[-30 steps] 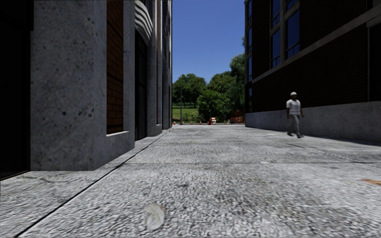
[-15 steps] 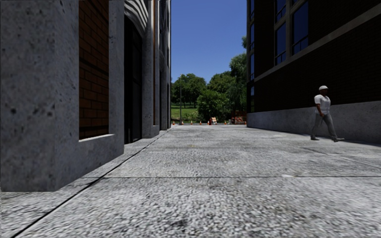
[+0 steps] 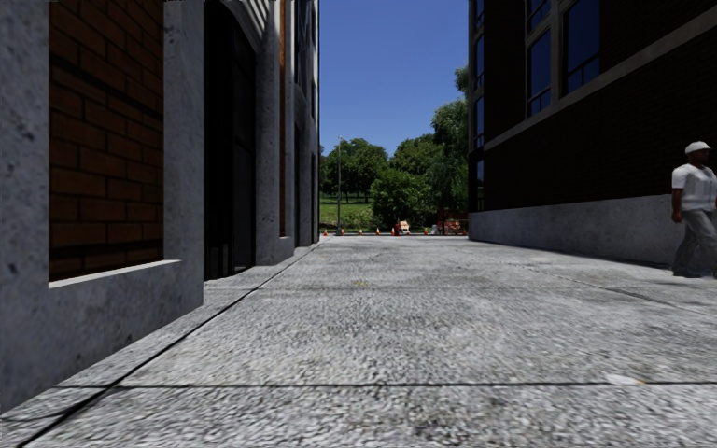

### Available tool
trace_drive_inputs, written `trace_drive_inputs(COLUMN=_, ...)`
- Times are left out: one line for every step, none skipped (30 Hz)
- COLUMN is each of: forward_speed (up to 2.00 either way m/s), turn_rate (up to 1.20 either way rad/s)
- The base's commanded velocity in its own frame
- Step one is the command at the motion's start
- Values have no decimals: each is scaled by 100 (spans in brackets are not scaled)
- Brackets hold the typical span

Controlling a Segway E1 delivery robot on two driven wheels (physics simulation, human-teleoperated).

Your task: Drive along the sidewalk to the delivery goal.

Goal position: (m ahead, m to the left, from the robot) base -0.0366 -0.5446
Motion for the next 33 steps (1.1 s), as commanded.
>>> trace_drive_inputs(forward_speed=158, turn_rate=-16)
trace_drive_inputs(forward_speed=144, turn_rate=-18)
trace_drive_inputs(forward_speed=121, turn_rate=-8)
trace_drive_inputs(forward_speed=0, turn_rate=0)
trace_drive_inputs(forward_speed=0, turn_rate=0)
trace_drive_inputs(forward_speed=0, turn_rate=0)
trace_drive_inputs(forward_speed=0, turn_rate=0)
trace_drive_inputs(forward_speed=0, turn_rate=0)
trace_drive_inputs(forward_speed=0, turn_rate=0)
trace_drive_inputs(forward_speed=0, turn_rate=0)
trace_drive_inputs(forward_speed=0, turn_rate=0)
trace_drive_inputs(forward_speed=0, turn_rate=0)
trace_drive_inputs(forward_speed=0, turn_rate=0)
trace_drive_inputs(forward_speed=0, turn_rate=0)
trace_drive_inputs(forward_speed=0, turn_rate=0)
trace_drive_inputs(forward_speed=0, turn_rate=0)
trace_drive_inputs(forward_speed=0, turn_rate=0)
trace_drive_inputs(forward_speed=0, turn_rate=0)
trace_drive_inputs(forward_speed=0, turn_rate=0)
trace_drive_inputs(forward_speed=0, turn_rate=0)
trace_drive_inputs(forward_speed=0, turn_rate=0)
trace_drive_inputs(forward_speed=0, turn_rate=0)
trace_drive_inputs(forward_speed=0, turn_rate=0)
trace_drive_inputs(forward_speed=0, turn_rate=0)
trace_drive_inputs(forward_speed=0, turn_rate=0)
trace_drive_inputs(forward_speed=0, turn_rate=0)
trace_drive_inputs(forward_speed=0, turn_rate=0)
trace_drive_inputs(forward_speed=0, turn_rate=0)
trace_drive_inputs(forward_speed=0, turn_rate=0)
trace_drive_inputs(forward_speed=0, turn_rate=0)
trace_drive_inputs(forward_speed=0, turn_rate=0)
trace_drive_inputs(forward_speed=0, turn_rate=0)
trace_drive_inputs(forward_speed=0, turn_rate=0)
